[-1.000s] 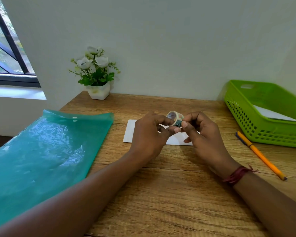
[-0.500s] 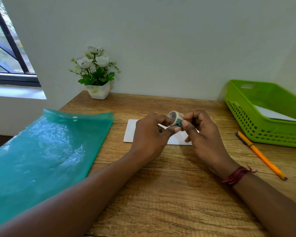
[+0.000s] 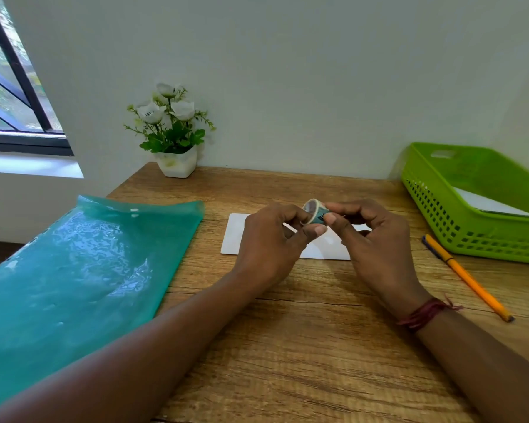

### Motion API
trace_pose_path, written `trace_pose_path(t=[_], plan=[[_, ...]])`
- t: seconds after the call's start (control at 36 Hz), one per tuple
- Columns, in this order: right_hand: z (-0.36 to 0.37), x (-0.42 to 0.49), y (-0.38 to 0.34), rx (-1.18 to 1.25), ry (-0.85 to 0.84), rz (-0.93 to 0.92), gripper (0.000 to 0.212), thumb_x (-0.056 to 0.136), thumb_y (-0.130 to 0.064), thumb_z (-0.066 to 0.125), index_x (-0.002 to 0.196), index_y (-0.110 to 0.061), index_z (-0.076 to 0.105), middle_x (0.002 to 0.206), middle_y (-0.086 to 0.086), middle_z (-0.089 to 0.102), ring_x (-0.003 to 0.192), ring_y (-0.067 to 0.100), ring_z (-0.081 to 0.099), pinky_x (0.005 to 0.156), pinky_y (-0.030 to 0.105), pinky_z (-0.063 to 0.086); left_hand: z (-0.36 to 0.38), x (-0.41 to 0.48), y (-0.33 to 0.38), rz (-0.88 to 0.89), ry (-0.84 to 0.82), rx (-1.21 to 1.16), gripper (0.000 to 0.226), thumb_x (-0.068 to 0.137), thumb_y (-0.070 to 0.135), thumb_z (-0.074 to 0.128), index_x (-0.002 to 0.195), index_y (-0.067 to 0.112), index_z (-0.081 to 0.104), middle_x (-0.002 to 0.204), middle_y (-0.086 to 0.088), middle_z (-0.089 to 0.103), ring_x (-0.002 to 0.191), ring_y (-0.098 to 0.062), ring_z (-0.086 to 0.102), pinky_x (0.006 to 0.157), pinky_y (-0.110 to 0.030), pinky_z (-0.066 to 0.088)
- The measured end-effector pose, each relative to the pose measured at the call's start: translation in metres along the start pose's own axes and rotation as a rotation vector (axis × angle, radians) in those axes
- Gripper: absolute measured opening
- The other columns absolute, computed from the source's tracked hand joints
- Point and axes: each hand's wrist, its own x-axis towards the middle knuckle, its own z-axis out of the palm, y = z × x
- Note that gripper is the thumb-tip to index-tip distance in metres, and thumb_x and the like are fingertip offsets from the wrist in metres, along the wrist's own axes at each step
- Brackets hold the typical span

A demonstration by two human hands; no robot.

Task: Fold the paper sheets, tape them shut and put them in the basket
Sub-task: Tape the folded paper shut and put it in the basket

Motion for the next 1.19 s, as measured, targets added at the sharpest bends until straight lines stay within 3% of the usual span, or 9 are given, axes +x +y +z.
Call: trace_pose_path(t=[0.17,0.5,0.69,0.97,1.03,1.14,1.19], plan=[[-0.0001,-0.0006,0.0012,-0.016,0.006,-0.017,0.010,0.085,-0.025,0.074,0.095,-0.026,0.075,0.095,-0.012,0.072,0.093,0.011,0.067,0.068,0.047,0.057,0.0004,-0.0008,0.0000,-0.005,-0.006,-0.014,0.019,0.085,0.039,0.074,0.097,0.024,0.074,0.092,0.010,0.069,0.071,-0.009,0.069,0.068,-0.035,0.059],[0.0025,0.0001,0.0019,-0.027,0.017,-0.009,0.005,0.087,-0.025,0.071,0.092,-0.027,0.072,0.095,-0.011,0.070,0.089,0.013,0.066,0.067,0.050,0.057,0.0003,-0.0005,0.0025,-0.031,-0.029,-0.056,0.014,0.085,0.038,0.073,0.093,0.026,0.073,0.082,0.012,0.068,0.068,-0.006,0.069,0.063,-0.026,0.055],[0.0031,0.0000,0.0015,-0.015,-0.006,0.009,0.016,0.086,-0.035,0.069,0.102,-0.030,0.072,0.107,-0.013,0.069,0.095,0.012,0.067,0.072,0.051,0.057,-0.0003,-0.0017,0.0029,-0.003,-0.050,-0.109,0.010,0.085,0.036,0.074,0.088,0.027,0.070,0.075,0.009,0.064,0.065,-0.008,0.069,0.067,-0.038,0.060],[0.0028,-0.0002,0.0030,0.022,0.005,-0.021,0.010,0.087,-0.021,0.073,0.095,-0.025,0.075,0.095,-0.008,0.072,0.092,0.015,0.068,0.070,0.053,0.057,0.0002,0.0010,-0.0021,-0.001,-0.064,-0.121,0.013,0.086,0.039,0.073,0.087,0.027,0.069,0.077,0.005,0.059,0.076,-0.018,0.062,0.068,-0.047,0.058],[0.0028,-0.0002,0.0036,0.020,0.006,-0.026,0.009,0.087,-0.020,0.073,0.094,-0.025,0.075,0.094,-0.009,0.073,0.092,0.015,0.068,0.072,0.052,0.057,-0.0007,0.0008,-0.0014,0.016,-0.068,-0.103,0.010,0.087,0.041,0.071,0.084,0.032,0.068,0.083,0.006,0.055,0.080,-0.014,0.059,0.071,-0.042,0.058],[0.0033,-0.0004,0.0033,0.025,0.007,-0.026,0.009,0.087,-0.019,0.073,0.093,-0.025,0.075,0.092,-0.010,0.073,0.091,0.015,0.069,0.075,0.051,0.057,-0.0026,-0.0005,0.0011,0.043,-0.084,-0.054,0.008,0.088,0.040,0.069,0.085,0.034,0.064,0.099,0.010,0.053,0.086,0.003,0.057,0.072,-0.017,0.049],[0.0036,-0.0005,0.0029,0.032,0.006,-0.014,0.009,0.087,-0.019,0.073,0.093,-0.026,0.075,0.093,-0.009,0.073,0.092,0.015,0.068,0.075,0.052,0.057,-0.0014,0.0003,-0.0005,0.034,-0.096,-0.079,0.009,0.088,0.039,0.069,0.086,0.033,0.064,0.103,0.011,0.053,0.089,0.008,0.056,0.075,-0.018,0.053]])
